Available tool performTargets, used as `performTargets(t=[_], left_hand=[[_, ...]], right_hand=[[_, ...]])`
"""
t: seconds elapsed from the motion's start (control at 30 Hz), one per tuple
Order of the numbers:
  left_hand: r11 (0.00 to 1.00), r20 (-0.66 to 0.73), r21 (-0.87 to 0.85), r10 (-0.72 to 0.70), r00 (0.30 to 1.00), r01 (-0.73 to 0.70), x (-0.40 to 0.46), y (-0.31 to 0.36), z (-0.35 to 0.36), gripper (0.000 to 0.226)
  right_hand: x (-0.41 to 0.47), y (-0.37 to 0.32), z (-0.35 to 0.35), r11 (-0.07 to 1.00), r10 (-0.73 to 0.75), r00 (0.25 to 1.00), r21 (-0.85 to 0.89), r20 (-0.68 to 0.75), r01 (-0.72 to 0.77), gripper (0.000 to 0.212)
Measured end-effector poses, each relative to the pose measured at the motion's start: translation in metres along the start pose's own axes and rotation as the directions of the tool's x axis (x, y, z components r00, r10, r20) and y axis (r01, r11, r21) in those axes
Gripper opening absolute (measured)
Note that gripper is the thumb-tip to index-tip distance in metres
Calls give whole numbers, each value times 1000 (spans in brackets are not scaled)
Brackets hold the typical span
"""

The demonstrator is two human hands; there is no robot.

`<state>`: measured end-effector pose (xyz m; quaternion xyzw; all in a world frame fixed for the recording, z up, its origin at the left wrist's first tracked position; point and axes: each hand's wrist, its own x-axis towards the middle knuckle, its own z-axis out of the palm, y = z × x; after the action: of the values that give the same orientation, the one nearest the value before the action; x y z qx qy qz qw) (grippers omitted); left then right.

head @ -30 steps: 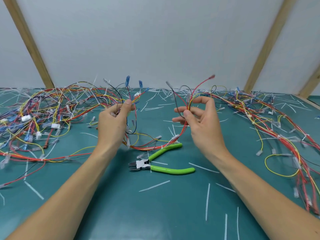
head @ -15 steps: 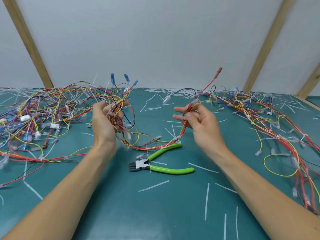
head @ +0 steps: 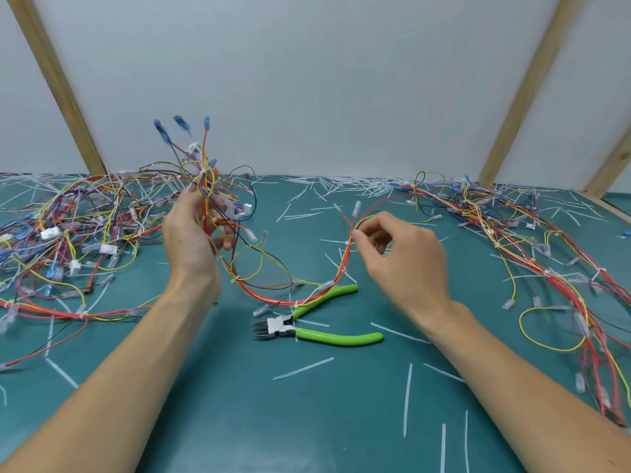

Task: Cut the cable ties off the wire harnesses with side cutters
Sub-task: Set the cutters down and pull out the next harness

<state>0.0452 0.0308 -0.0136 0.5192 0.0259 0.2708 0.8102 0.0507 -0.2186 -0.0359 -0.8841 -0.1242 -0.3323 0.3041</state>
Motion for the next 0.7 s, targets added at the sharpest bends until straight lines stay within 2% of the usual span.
performTargets(t=[0.1,0.13,0.2,0.27,0.33,0.43,0.57,0.6,0.7], left_hand=[[984,185,-157,-55,981,85,-4,3,4,46],[972,242,-200,-77,967,127,-6,4,5,48],[941,338,-256,-128,933,222,-9,6,8,43],[917,384,-261,-188,904,302,-12,7,11,33],[904,378,-263,-225,898,337,-13,8,11,22],[931,345,-260,-159,925,257,-12,9,11,16],[987,272,-160,20,962,24,-7,16,18,37],[989,252,-147,46,967,-8,-4,20,20,41],[984,220,-166,101,970,-65,6,34,32,46]], right_hand=[[-3,-17,-3,975,-223,971,-2,-83,224,15],[-5,-22,-3,963,-265,964,43,-35,266,18],[-11,-29,-1,956,-279,940,144,195,253,31],[-16,-32,4,959,-282,867,137,410,247,40],[-20,-30,8,945,-325,829,134,454,297,34],[-15,-24,9,956,-290,880,155,376,248,33],[-8,-12,12,993,-78,921,115,381,36,65],[-6,-7,12,998,-54,910,63,410,31,62],[0,5,8,986,-69,884,-101,463,131,35]])
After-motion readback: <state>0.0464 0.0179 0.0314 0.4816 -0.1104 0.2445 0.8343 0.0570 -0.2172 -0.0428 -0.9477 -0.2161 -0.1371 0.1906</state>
